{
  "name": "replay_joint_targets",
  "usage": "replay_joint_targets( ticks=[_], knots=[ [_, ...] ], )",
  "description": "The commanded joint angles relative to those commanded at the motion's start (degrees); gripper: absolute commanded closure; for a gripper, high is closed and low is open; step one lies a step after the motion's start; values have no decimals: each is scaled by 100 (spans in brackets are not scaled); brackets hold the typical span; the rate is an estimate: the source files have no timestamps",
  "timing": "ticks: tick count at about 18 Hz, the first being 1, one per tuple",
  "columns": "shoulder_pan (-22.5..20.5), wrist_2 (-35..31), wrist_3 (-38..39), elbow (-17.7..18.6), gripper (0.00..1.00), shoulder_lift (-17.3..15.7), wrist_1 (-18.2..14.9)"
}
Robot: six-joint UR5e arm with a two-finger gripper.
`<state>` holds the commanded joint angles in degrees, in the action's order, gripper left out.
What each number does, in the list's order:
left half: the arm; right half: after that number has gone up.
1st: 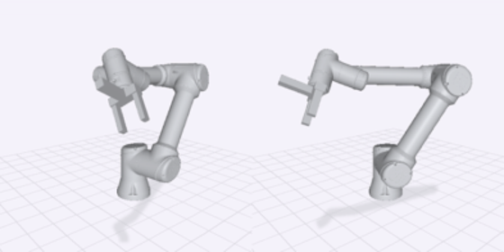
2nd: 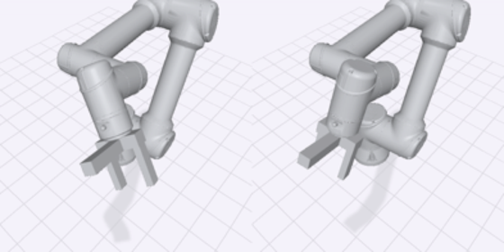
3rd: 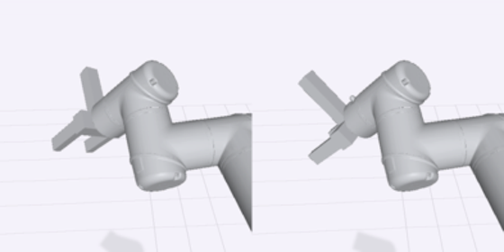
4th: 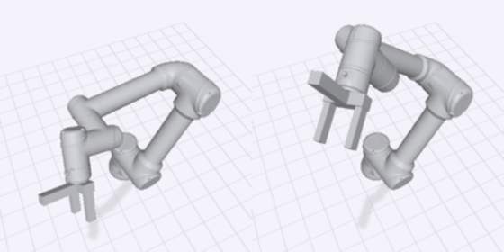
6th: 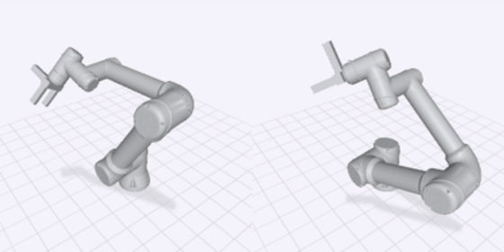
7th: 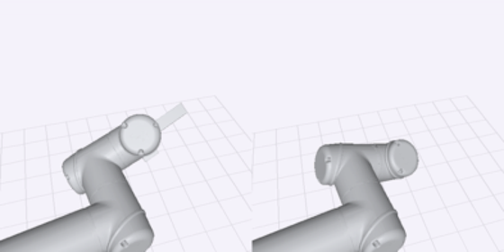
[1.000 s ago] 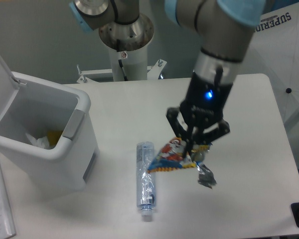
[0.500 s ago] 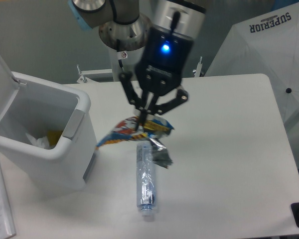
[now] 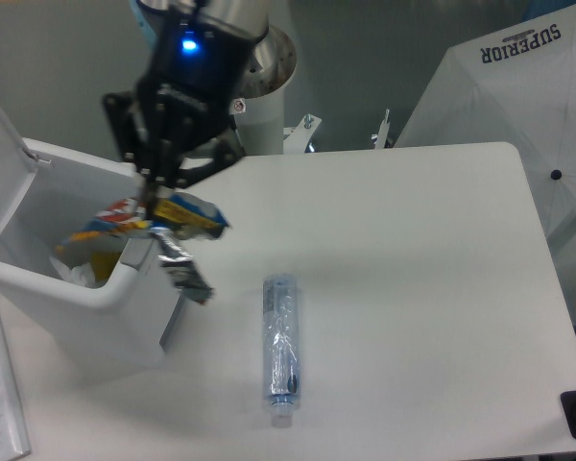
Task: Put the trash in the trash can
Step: 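Lift the snack bag and carry it over the white bin, then lower the bag into the bin and open the gripper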
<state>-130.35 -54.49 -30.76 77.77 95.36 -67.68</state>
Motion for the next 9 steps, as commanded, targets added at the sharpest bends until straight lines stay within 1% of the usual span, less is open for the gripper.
replay_joint_targets(
  ticks=[2, 4, 9],
  knots=[
    [237, -9, 44, 123, 100, 52, 210],
    [378, -18, 114, 281, 100, 44, 308],
    [615, -35, 149, 659, 100, -9, 317]
  ],
)
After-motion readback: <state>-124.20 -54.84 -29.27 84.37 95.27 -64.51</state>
